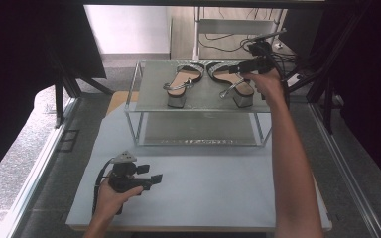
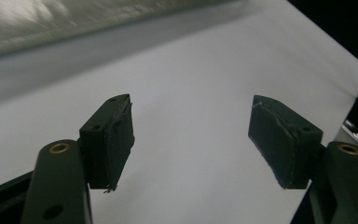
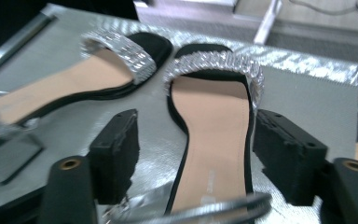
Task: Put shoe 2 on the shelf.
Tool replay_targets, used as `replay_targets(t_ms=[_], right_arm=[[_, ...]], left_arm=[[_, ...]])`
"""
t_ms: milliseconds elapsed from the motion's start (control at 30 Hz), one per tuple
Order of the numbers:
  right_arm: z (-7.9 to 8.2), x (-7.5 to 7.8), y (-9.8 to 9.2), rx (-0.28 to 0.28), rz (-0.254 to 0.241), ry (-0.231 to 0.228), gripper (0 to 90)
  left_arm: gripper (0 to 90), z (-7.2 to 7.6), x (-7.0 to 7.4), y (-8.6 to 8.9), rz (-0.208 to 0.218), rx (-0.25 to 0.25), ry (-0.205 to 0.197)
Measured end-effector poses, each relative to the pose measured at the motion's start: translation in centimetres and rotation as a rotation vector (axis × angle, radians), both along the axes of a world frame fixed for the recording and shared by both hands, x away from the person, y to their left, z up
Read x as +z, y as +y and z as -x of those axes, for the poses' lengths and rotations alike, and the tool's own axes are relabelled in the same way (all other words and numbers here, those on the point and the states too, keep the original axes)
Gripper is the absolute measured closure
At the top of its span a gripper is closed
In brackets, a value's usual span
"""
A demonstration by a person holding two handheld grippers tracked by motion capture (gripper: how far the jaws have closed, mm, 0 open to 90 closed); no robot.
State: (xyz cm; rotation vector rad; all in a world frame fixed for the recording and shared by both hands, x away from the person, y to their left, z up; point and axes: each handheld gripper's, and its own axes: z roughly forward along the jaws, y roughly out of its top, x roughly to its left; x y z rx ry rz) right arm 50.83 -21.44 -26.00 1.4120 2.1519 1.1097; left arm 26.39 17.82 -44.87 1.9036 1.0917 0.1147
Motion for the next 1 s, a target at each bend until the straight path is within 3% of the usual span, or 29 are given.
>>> replay_targets(t_ms=[200,333,433,500,533,700,833,1000], right_arm=[[4.0,0.7,-3.5,0.016,0.02,-0.086,58.1],[5.8,-0.8,-6.1,0.007,0.06,-0.08,69.3],[6.3,-3.2,-7.6,0.014,0.088,-0.043,72.1],[6.3,-3.8,-7.8,0.017,0.089,-0.035,72.7],[6.3,-4.7,-8.0,0.025,0.089,-0.029,73.4],[6.0,-6.1,-7.7,0.044,0.073,-0.031,78.0],[5.7,-6.6,-7.2,0.051,0.062,-0.051,82.0],[5.8,-6.7,-6.4,0.064,0.049,-0.061,84.1]], left_arm=[[40.9,0.0,2.2,1.0,0.027,0.038,-0.048],[53.3,-0.9,4.1,0.9,0.072,0.066,-0.086],[67.9,-2.7,6.1,0.0,0.075,0.072,-0.114],[70.9,-4.1,7.8,-0.6,0.07,0.068,-0.137],[75.3,-5.0,8.6,-0.9,0.062,0.065,-0.137],[82.2,-9.7,11.5,-2.0,0.033,0.092,-0.111],[87.9,-12.7,12.4,-2.5,-0.006,0.141,-0.11],[90.0,-15.3,12.0,-2.8,-0.037,0.2,-0.097]])
